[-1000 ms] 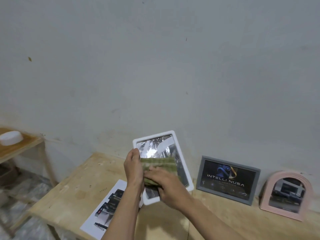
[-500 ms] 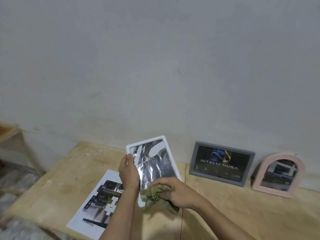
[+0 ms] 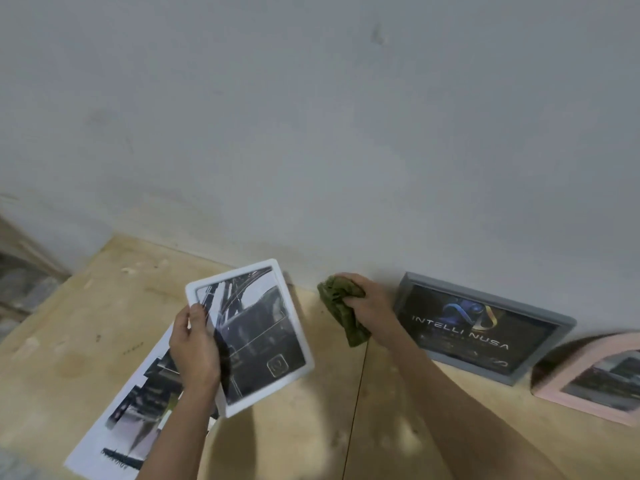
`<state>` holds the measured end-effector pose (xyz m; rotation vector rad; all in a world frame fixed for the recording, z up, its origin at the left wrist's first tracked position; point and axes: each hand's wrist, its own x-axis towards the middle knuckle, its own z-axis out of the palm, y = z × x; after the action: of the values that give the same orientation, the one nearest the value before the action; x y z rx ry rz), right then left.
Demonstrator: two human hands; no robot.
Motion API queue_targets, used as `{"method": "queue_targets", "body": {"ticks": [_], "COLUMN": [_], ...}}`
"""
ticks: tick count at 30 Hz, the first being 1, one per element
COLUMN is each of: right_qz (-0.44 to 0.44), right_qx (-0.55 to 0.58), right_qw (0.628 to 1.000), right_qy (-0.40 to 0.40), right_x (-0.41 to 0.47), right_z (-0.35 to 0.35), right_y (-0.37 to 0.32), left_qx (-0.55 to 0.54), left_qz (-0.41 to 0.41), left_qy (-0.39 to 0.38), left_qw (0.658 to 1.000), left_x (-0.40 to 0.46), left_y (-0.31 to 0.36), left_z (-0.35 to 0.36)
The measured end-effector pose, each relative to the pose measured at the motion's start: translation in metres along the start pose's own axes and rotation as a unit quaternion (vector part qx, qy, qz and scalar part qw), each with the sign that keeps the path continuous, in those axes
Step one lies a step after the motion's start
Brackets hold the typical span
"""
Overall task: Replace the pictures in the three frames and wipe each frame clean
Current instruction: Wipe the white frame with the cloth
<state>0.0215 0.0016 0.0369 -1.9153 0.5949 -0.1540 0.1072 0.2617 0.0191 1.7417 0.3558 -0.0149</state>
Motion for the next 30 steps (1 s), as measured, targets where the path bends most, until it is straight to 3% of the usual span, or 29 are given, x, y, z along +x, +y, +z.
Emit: {"method": "queue_targets", "body": {"ticks": [3,7,11,13,14,16,19,23,30], "right_qz": [-0.005,-0.034,-0.025,-0.041,-0.036,0.033,0.123,0.098,0.111], "right_qx": [-0.052,-0.362,-0.398,-0.402,-0.352,-0.145,0.110,0.156,0.212], "right_qw": [0.998,0.926,0.904,0.905,0.926,0.981,0.982,0.977,0.969], "right_qy": [-0.017,-0.105,-0.156,-0.131,-0.130,-0.125,-0.093,-0.107,0.059], "right_x": [0.040,0.043,0.050,0.046,0.045,0.033,0.000,-0.054,-0.162], "right_z": [0.028,0.076,0.080,0.072,0.067,0.057,0.044,0.025,-0.018], "right_y": [0.046,0.119,0.129,0.112,0.099,0.068,0.032,-0.004,-0.022], "left_qx": [0.009,0.029,0.016,0.012,0.011,0.005,-0.004,-0.023,-0.022], "left_qz": [-0.011,-0.012,-0.015,-0.008,-0.006,-0.006,0.005,0.037,0.059], "left_qy": [0.015,0.018,0.008,-0.006,-0.017,-0.031,-0.065,-0.133,-0.285], "left_qw": [1.000,0.999,1.000,1.000,1.000,1.000,0.998,0.990,0.956], "left_x": [0.014,0.024,0.023,0.016,0.012,0.008,-0.004,-0.034,-0.104], "left_y": [-0.018,-0.032,-0.027,-0.016,-0.012,-0.009,0.002,0.024,0.050], "left_z": [0.012,0.020,0.027,0.029,0.031,0.032,0.024,0.012,0.007]}}
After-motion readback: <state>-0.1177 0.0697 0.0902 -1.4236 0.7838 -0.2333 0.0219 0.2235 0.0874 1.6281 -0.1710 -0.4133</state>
